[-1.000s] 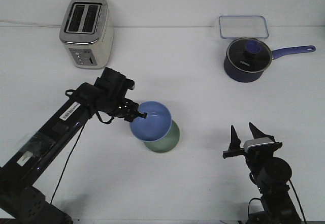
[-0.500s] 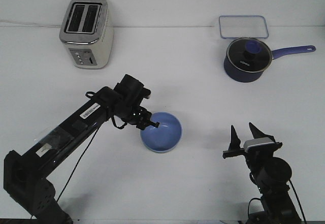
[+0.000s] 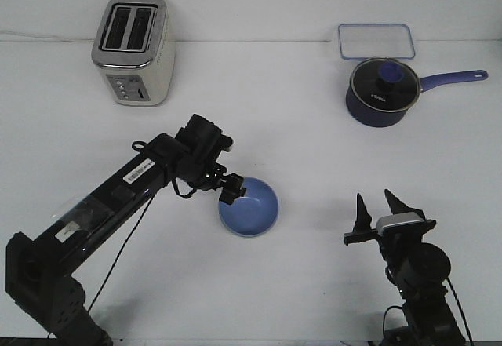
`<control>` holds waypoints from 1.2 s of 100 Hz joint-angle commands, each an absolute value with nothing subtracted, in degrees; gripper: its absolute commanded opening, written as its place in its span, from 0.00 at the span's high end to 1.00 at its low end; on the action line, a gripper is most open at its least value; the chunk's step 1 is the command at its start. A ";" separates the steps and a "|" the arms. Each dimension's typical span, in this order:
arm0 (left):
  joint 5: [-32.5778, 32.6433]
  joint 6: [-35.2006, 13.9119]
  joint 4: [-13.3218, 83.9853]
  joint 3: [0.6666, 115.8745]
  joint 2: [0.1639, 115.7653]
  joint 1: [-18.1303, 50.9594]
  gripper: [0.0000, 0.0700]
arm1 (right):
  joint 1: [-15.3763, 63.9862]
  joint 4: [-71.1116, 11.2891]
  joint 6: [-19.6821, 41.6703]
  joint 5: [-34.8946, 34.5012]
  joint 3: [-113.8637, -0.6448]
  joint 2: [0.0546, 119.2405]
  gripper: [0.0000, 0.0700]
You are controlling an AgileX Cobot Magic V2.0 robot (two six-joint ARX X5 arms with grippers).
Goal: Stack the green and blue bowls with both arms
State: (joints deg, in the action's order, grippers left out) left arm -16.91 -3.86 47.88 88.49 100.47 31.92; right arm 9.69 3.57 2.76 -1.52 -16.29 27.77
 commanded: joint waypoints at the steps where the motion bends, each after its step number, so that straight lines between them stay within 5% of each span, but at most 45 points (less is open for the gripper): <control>1: -17.17 -2.44 47.53 89.32 100.49 31.44 0.45 | 9.78 4.27 2.94 -1.48 -16.69 27.79 0.41; 38: -5.74 -2.15 43.22 89.30 85.19 25.04 0.45 | 9.78 4.29 2.94 -1.48 -16.69 27.79 0.41; 65: -4.45 -1.19 39.13 85.60 70.67 20.01 0.45 | 9.78 4.27 2.94 -1.48 -16.69 27.79 0.41; 101: -4.19 -1.67 13.93 50.72 44.91 17.63 0.45 | 9.78 4.27 2.94 -1.48 -16.69 27.79 0.41; 120: 1.67 -2.83 6.66 33.89 32.75 17.63 0.42 | 9.78 4.27 2.92 -1.48 -16.69 27.79 0.41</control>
State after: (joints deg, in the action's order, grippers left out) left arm 0.60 -2.48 7.73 37.34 34.79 17.52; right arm 9.69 3.62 2.76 -1.52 -16.29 27.77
